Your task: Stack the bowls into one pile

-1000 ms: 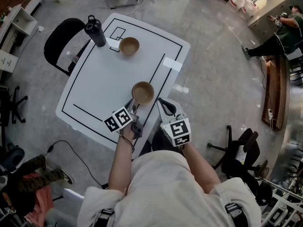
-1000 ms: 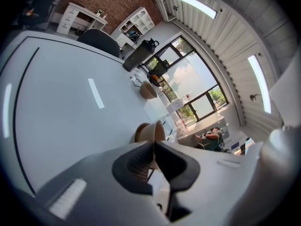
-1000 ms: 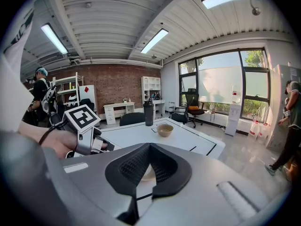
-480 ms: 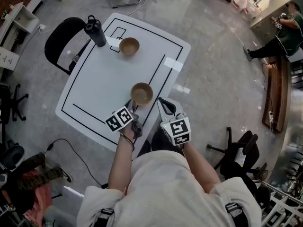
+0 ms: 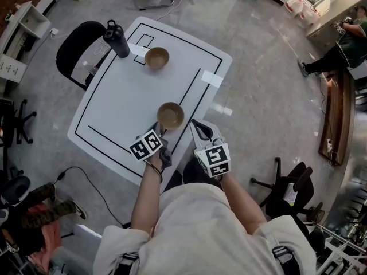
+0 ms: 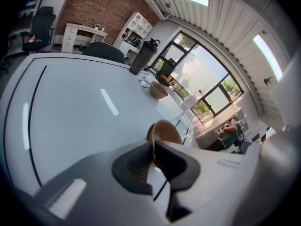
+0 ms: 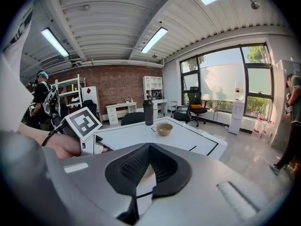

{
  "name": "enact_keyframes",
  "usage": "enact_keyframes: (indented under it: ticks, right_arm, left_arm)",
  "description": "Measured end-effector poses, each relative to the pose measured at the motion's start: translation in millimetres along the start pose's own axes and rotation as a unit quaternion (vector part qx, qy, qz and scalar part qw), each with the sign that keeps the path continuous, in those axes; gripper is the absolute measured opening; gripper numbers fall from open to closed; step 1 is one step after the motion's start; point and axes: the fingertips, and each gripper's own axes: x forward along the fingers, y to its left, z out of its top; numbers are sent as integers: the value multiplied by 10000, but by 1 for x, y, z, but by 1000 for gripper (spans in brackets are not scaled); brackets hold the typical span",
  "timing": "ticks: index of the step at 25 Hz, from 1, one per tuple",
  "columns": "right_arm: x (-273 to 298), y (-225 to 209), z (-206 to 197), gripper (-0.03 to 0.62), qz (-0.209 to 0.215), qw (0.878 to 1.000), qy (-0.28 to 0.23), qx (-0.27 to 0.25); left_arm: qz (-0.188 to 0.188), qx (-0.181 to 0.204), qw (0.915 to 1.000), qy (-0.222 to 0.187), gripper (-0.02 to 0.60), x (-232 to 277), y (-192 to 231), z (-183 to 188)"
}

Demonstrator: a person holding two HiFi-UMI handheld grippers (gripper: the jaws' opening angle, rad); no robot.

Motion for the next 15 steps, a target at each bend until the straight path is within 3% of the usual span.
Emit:
enact_keyframes:
  ticks: [9, 15]
  right_arm:
    - [-2, -14, -6, 0, 92, 9999, 35, 24]
    - [0, -20, -6, 0, 287, 9996, -6, 51]
  left_arm:
    - [320, 163, 9992, -171, 17, 1, 1, 3]
    - [561, 611, 9953, -496, 7, -14, -6, 11]
